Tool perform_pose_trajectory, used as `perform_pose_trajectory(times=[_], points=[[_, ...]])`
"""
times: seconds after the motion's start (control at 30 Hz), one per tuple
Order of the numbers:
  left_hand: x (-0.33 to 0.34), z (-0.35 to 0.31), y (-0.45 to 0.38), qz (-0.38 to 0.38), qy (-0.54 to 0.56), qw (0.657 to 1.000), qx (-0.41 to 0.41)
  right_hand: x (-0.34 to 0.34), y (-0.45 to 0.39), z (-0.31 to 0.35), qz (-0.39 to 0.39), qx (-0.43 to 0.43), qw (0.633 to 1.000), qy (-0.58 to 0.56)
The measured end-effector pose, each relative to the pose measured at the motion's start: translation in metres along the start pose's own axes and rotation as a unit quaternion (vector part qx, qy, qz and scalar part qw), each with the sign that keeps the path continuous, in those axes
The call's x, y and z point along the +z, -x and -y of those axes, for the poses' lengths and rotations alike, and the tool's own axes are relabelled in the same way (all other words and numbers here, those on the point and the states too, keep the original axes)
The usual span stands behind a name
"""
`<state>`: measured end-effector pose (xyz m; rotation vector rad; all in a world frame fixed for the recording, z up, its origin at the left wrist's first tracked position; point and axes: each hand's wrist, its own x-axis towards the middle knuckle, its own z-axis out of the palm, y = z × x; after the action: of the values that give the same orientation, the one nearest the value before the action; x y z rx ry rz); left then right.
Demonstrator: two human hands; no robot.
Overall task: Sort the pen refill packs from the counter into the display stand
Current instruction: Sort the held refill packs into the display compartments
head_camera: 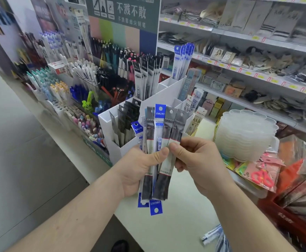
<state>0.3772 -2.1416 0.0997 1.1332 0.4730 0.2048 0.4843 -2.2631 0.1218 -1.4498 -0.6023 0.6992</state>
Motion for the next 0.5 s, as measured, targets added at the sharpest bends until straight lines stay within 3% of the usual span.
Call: perform_pose_trajectory(times=[0.5], points=[[-0.014, -0.001, 0.025, 0.037, -0.015, 0.999, 0.003, 0.015, 0.006, 0.0, 0.082, -0.006, 0.995, 0.063]])
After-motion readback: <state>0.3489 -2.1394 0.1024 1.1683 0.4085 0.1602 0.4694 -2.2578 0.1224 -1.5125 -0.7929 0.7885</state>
